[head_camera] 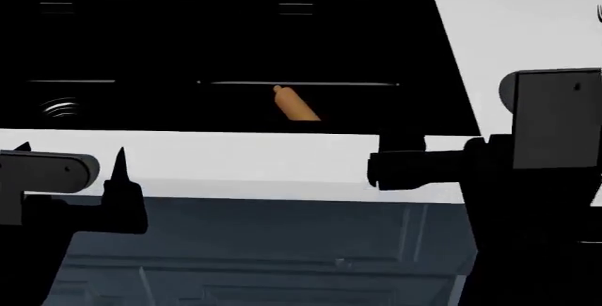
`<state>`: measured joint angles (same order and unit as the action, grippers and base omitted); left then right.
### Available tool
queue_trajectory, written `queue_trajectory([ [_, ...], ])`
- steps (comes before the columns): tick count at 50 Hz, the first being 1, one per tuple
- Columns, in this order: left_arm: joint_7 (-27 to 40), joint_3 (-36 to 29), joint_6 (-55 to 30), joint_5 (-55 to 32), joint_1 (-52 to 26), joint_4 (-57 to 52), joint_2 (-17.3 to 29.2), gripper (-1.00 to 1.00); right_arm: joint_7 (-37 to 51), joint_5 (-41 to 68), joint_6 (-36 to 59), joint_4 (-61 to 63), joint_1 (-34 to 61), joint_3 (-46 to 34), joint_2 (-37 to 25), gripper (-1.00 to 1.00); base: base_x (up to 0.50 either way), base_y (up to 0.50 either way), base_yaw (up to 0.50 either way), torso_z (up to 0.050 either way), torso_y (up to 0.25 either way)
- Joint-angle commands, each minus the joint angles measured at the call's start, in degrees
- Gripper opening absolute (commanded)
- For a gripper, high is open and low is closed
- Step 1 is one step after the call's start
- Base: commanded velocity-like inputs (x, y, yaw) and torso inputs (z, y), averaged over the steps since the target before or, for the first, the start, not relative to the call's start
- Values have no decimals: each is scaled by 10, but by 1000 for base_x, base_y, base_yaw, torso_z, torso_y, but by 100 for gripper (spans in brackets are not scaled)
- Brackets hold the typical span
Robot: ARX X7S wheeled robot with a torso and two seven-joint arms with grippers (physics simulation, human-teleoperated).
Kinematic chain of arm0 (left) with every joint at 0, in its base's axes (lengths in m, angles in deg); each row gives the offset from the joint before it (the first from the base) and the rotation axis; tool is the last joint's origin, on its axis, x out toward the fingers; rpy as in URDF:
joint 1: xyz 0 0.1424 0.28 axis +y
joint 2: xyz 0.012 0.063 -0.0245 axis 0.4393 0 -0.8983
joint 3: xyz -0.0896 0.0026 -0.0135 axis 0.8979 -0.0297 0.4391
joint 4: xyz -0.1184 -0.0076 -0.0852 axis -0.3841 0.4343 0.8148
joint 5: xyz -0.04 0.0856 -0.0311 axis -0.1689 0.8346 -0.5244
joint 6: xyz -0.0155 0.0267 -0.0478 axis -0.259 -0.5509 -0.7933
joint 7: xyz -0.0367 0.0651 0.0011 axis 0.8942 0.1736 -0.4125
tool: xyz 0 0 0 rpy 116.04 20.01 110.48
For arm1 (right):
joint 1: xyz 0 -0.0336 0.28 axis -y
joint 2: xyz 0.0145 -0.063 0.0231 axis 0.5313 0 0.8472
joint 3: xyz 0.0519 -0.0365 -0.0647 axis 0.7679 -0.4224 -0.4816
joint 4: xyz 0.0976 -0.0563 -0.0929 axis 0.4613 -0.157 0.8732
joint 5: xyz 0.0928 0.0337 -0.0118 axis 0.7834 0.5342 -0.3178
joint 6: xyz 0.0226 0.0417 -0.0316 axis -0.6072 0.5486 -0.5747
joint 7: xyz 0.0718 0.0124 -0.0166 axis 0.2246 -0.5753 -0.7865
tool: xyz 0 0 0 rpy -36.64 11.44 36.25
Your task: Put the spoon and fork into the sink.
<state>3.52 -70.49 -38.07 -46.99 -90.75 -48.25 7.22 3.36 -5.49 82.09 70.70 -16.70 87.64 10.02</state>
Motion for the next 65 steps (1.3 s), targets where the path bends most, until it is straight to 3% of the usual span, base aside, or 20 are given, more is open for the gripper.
queue_trajectory([
  [1,-15,10,-11,-1,-3,-3,-6,100,-21,15,71,-30,81,46,7,100,0,0,0,0,0],
  [65,8,9,-28,-31,-4,-31,9,100,-15,60,84,10,61,11,-20,100,370,-287,0,0,1],
])
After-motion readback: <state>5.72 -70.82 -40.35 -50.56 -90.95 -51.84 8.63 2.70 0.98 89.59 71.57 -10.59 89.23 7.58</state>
